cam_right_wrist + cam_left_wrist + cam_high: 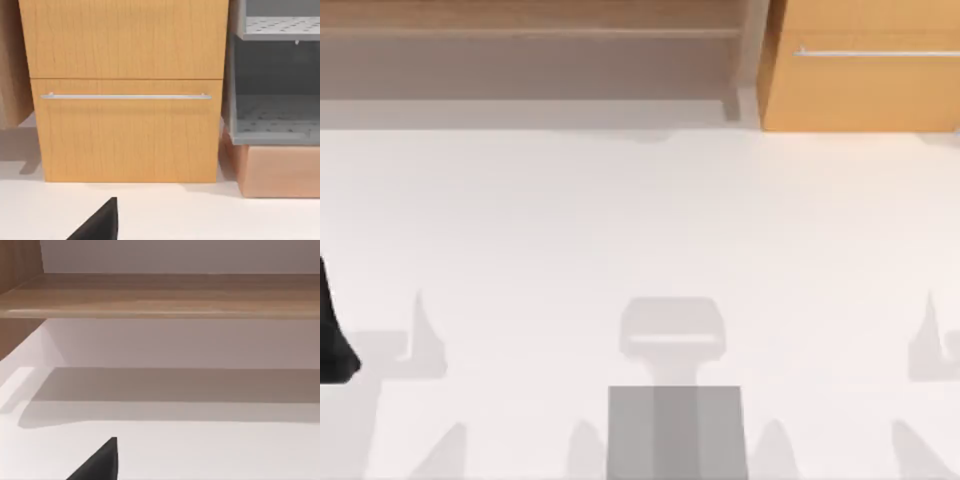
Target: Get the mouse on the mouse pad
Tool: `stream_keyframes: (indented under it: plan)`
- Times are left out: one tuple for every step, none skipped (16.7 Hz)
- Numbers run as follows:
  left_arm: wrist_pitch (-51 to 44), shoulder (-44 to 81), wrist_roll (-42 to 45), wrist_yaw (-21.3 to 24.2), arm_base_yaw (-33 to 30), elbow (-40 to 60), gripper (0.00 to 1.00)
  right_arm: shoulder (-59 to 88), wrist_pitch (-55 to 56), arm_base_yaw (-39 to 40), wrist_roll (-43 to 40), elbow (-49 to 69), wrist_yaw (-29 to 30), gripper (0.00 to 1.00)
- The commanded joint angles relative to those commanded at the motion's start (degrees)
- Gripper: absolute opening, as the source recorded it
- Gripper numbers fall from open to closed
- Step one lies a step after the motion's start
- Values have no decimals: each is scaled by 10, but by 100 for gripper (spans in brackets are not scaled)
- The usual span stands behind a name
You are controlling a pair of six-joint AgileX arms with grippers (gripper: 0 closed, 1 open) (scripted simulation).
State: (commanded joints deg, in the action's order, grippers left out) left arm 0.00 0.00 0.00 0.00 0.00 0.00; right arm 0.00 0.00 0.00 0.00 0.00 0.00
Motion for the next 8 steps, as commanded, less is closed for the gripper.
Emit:
stream_keyframes:
  plan:
    - [0,0,0,0,0,0,100,0,0,0,0,0,0,100]
    - [-1,1,0,0,0,1,100,0,0,0,0,0,0,100]
    - [-7,7,-1,0,3,7,100,0,0,0,0,0,0,100]
    - [-20,20,-3,-1,7,18,100,0,0,0,0,0,0,100]
    - [-38,38,-6,-1,14,33,100,0,0,0,0,0,0,100]
    - [-61,62,-9,-1,21,53,100,0,0,0,0,0,0,100]
    - [-89,93,-13,-1,30,76,100,0,0,0,0,0,0,100]
    - [-122,130,-17,-1,39,101,100,0,0,0,0,0,0,100]
